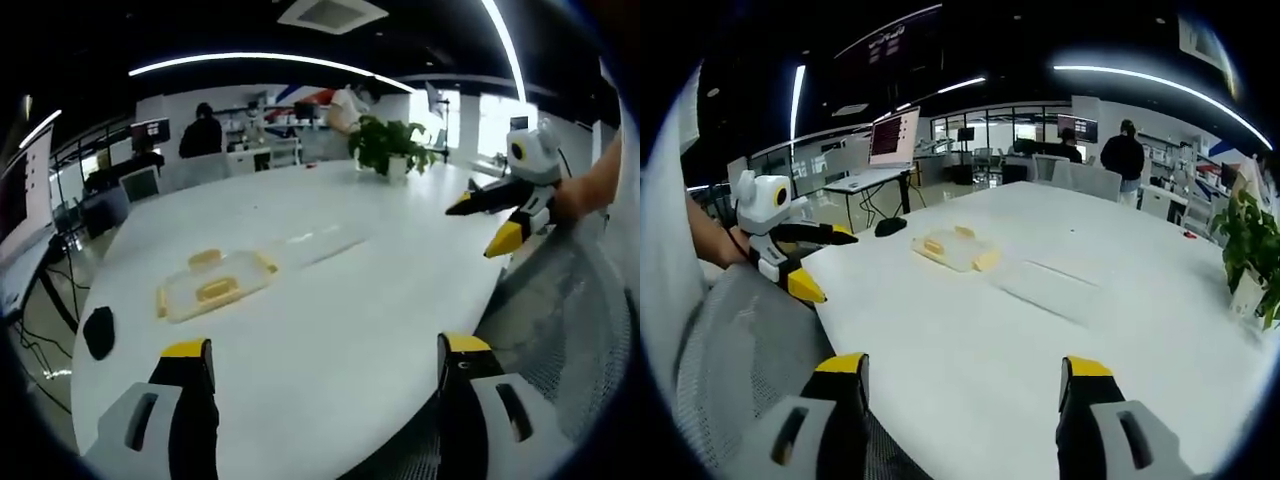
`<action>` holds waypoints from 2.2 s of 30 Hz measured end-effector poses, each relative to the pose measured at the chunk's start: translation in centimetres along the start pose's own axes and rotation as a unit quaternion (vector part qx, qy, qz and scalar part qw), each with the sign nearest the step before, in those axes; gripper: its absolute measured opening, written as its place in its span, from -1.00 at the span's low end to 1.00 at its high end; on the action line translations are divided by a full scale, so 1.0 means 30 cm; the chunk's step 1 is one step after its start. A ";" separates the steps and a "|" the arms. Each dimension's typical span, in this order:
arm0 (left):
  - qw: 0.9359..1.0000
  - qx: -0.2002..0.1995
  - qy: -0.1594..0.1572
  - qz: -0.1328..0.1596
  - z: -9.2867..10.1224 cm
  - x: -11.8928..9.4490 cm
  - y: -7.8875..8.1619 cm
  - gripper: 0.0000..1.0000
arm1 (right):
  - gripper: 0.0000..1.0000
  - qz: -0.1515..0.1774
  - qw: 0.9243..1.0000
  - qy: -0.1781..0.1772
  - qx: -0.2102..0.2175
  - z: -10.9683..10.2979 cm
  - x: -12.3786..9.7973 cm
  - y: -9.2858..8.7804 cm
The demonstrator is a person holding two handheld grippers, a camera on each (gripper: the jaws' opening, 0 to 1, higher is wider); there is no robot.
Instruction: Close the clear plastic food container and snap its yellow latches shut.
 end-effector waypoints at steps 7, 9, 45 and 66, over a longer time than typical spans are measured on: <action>1.000 -0.001 -0.005 -0.003 0.006 -0.001 -0.005 0.79 | 0.52 -0.006 1.000 -0.005 -0.005 -0.003 -0.002 -0.006; 1.000 0.001 -0.005 -0.003 0.006 -0.001 -0.006 0.78 | 0.51 -0.006 1.000 -0.005 -0.005 -0.002 -0.003 -0.004; 0.999 0.010 -0.035 -0.008 -0.015 0.013 0.060 0.69 | 0.37 -0.002 0.999 0.003 -0.033 0.023 0.025 0.072; 0.999 0.016 -0.045 0.003 -0.053 0.035 0.096 0.66 | 0.41 0.011 0.999 0.028 -0.038 0.009 0.093 0.120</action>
Point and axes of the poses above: the point that each gripper's makers call its tool centre point, and the gripper's own axes: x roughly forward along the fingers, z roughly to its right, y roughly out of its top, the point moved 6 cm from there along -x, roughly backward along the fingers, and after that the axes turned 11 degrees about -x, right-handed, at the moved point
